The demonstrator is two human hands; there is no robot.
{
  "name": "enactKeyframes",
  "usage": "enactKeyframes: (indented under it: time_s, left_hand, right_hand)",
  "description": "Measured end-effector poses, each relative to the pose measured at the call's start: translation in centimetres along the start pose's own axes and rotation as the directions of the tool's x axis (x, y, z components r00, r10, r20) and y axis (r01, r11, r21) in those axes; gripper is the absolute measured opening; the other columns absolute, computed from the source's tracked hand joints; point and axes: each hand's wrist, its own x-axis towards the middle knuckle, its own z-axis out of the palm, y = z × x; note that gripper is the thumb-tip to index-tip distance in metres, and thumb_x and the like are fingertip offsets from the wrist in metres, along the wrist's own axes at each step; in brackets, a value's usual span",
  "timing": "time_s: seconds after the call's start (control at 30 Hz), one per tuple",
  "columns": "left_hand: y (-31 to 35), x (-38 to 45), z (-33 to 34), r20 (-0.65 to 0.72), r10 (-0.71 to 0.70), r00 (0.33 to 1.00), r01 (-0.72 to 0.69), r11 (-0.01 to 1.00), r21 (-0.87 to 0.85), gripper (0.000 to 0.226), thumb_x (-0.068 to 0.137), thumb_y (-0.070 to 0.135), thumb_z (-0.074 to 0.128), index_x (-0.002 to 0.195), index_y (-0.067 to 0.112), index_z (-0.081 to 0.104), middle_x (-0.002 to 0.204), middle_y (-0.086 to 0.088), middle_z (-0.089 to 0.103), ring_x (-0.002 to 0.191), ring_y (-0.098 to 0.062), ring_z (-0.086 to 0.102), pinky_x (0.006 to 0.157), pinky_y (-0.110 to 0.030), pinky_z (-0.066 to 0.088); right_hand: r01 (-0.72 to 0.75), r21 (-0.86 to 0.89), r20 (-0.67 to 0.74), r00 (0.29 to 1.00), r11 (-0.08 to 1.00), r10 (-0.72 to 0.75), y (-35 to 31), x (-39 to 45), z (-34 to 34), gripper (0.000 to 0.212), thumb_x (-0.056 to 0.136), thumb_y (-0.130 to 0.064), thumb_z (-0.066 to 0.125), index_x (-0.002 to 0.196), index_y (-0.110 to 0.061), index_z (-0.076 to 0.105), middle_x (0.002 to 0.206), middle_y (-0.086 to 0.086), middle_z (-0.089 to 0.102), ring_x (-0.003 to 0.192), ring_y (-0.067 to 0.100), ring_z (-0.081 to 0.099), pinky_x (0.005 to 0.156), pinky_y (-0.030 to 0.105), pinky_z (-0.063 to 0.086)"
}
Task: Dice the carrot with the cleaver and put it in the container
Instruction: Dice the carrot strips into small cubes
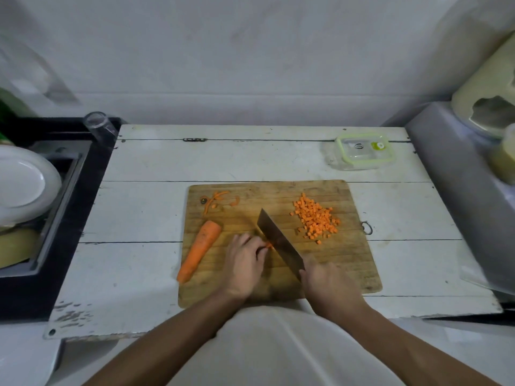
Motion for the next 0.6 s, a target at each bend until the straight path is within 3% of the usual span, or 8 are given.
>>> enactKeyframes:
  time_s: [0.27, 0.33, 0.43, 0.6]
  left_hand:
    - [0.4, 0.4, 0.0, -0.031, -0.014, 0.999, 0.014, 1.000, 0.000, 0.012, 0.090, 0.012, 0.071, 0.082, 0.020, 0.073, 0.088, 0.007, 0.059, 0.088, -0.015, 0.049, 0.080, -0.037, 0.046]
    - [0.4, 0.3, 0.1, -0.042, -0.025, 0.999, 0.024, 1.000, -0.011, 0.011, 0.089, 0.010, 0.072, 0.083, 0.019, 0.074, 0.088, 0.006, 0.061, 0.088, -0.016, 0.050, 0.080, -0.035, 0.045]
    - [0.6, 0.3, -0.1, -0.058, -0.056, 0.997, 0.053, 0.997, -0.053, 0.012, 0.089, 0.013, 0.074, 0.080, 0.021, 0.073, 0.085, 0.010, 0.056, 0.088, -0.013, 0.050, 0.079, -0.032, 0.044]
    - [0.7, 0.2, -0.2, -0.022, -0.064, 0.998, 0.062, 0.995, -0.079, 0.012, 0.091, 0.017, 0.072, 0.080, 0.021, 0.071, 0.088, 0.012, 0.054, 0.091, -0.011, 0.048, 0.080, -0.027, 0.040]
  right_hand:
    - [0.026, 0.039, 0.004, 1.000, 0.999, -0.027, -1.5, 2.2, -0.1, 0.008, 0.103, -0.019, 0.045, 0.111, -0.019, 0.048, 0.088, 0.002, 0.065, 0.080, 0.023, 0.067, 0.062, 0.033, 0.051]
    - [0.040, 0.103, -0.022, 0.999, 0.994, -0.038, -1.8, 2.8, -0.4, 0.010, 0.105, -0.022, 0.043, 0.111, -0.018, 0.050, 0.083, 0.001, 0.062, 0.077, 0.023, 0.064, 0.064, 0.037, 0.054]
    - [0.028, 0.113, -0.060, 0.998, 0.993, -0.021, -1.4, 2.0, -0.2, 0.015, 0.106, -0.031, 0.039, 0.111, -0.021, 0.049, 0.075, -0.006, 0.051, 0.066, 0.016, 0.054, 0.054, 0.030, 0.043]
    - [0.014, 0.084, -0.065, 0.998, 0.996, -0.009, -0.4, 0.3, 0.2, 0.014, 0.106, -0.035, 0.038, 0.109, -0.024, 0.047, 0.083, -0.003, 0.061, 0.072, 0.019, 0.061, 0.061, 0.034, 0.052]
